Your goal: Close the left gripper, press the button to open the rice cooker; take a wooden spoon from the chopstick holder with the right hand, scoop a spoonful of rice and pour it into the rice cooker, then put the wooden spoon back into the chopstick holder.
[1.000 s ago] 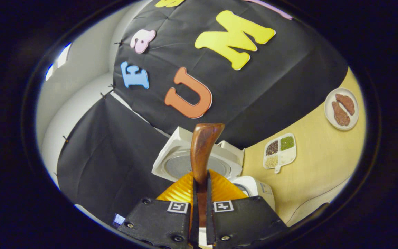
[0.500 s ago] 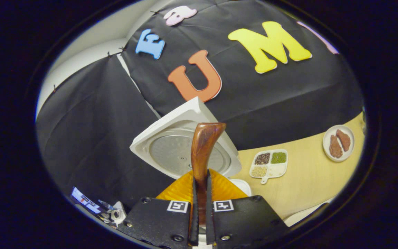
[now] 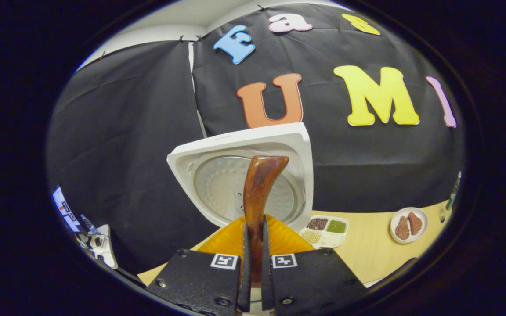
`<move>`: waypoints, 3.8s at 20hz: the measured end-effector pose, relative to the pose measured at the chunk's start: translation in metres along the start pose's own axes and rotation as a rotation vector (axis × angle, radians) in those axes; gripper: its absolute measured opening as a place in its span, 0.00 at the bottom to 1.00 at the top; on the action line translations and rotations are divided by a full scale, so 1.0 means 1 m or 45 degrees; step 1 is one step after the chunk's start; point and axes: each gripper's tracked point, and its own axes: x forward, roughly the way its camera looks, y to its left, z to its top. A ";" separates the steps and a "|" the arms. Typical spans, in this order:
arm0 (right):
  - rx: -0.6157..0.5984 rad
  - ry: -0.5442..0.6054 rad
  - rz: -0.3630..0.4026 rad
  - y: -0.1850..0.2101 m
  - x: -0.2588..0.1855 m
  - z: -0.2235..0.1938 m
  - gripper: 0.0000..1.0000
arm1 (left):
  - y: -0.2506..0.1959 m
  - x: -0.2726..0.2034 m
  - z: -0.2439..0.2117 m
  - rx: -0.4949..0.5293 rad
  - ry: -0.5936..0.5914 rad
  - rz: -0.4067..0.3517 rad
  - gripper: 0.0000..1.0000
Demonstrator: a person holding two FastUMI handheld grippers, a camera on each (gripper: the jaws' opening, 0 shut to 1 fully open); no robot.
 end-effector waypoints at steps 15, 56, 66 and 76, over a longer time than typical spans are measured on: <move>-0.537 -0.178 -0.046 0.034 -0.023 -0.003 0.16 | 0.021 0.001 -0.002 0.057 0.013 0.131 0.94; -0.136 -0.254 -0.518 -0.273 -0.346 -0.039 0.18 | -0.144 0.105 0.036 0.133 -0.126 -0.088 0.94; 0.050 -0.180 -0.583 -0.342 -0.348 -0.105 0.19 | -0.148 0.118 0.040 0.157 -0.094 -0.031 0.94; 0.059 -0.159 -0.711 -0.384 -0.357 -0.133 0.99 | -0.176 0.138 0.027 0.125 -0.026 -0.104 0.94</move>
